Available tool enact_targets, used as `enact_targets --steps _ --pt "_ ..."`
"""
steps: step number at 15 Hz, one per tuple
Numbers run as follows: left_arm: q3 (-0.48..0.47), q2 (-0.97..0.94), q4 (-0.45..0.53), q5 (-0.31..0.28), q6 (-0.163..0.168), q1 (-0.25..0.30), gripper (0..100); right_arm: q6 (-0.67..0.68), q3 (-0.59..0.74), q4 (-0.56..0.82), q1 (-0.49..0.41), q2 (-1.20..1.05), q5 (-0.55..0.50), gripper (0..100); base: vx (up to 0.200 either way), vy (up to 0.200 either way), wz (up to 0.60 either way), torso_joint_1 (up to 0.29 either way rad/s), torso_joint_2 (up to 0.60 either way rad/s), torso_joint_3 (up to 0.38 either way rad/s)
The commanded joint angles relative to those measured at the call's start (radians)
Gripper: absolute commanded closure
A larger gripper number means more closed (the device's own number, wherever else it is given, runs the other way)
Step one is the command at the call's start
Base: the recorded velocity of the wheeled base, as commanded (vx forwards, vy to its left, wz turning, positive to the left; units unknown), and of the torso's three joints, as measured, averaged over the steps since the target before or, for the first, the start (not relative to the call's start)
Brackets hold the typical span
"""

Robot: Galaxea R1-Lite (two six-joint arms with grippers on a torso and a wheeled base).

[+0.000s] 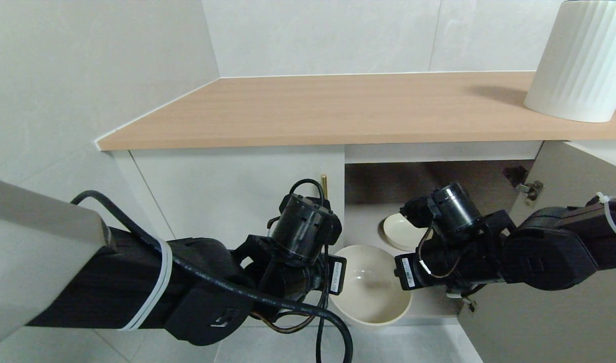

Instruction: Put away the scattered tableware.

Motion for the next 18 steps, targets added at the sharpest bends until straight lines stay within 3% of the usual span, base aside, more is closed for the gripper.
enact_targets --steps 1,5,9,15,18 --pt "0.000 -0.006 -0.001 0.008 0.000 0.000 0 0.025 -0.020 -0.003 -0.010 0.008 0.002 100 0.000 0.000 0.00 0.000 0.00 0.000" --pt "-0.004 -0.007 -0.002 0.025 -0.001 0.009 0 0.067 -0.013 -0.078 -0.126 0.060 -0.008 100 0.000 0.000 0.00 0.000 0.00 0.000" --pt "-0.006 -0.027 -0.002 0.025 -0.003 0.023 0 0.054 0.142 -0.537 -0.234 0.130 -0.010 100 0.000 0.000 0.00 0.000 0.00 0.000" --pt "-0.006 -0.030 -0.002 0.025 -0.003 0.024 0 0.056 0.053 -0.564 -0.318 0.230 -0.087 100 0.000 0.000 0.00 0.000 0.00 0.000" --pt "-0.006 -0.032 -0.002 0.026 -0.003 0.024 0 0.094 -0.027 -0.564 -0.330 0.294 -0.206 100 0.000 0.000 0.00 0.000 0.00 0.000"
